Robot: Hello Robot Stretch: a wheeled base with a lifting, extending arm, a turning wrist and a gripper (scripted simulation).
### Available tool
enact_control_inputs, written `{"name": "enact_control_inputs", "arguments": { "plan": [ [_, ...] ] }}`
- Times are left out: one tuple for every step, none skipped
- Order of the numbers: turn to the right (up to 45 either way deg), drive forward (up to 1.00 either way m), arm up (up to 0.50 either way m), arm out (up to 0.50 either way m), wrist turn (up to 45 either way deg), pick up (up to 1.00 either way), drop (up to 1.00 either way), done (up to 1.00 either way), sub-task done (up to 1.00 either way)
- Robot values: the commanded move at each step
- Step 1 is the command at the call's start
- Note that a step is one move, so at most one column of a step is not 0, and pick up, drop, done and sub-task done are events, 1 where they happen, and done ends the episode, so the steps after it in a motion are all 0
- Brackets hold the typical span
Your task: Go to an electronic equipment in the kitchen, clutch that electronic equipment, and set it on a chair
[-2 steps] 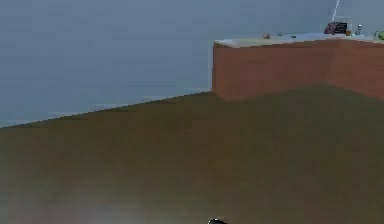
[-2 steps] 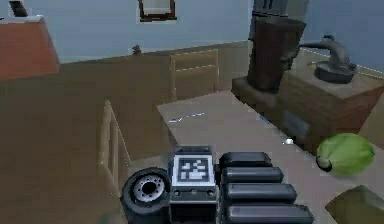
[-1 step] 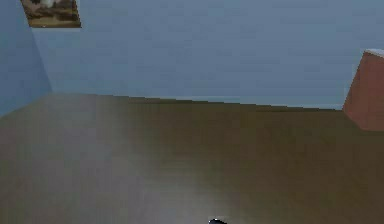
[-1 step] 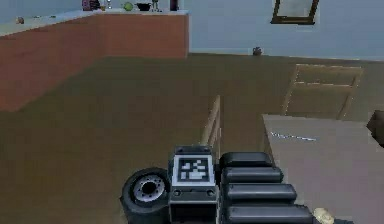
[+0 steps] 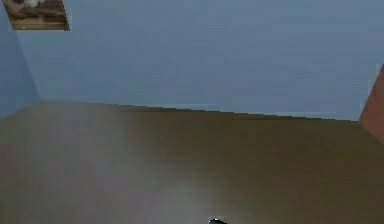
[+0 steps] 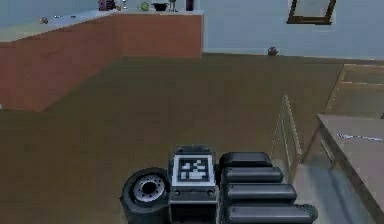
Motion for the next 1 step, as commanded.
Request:
{"name": "enact_control_inputs", "arguments": {
  "plan": [
    [-45.0,0.00,0.00,0.00,0.0,0.00,0.00,0.00,0.00]
  ]
}}
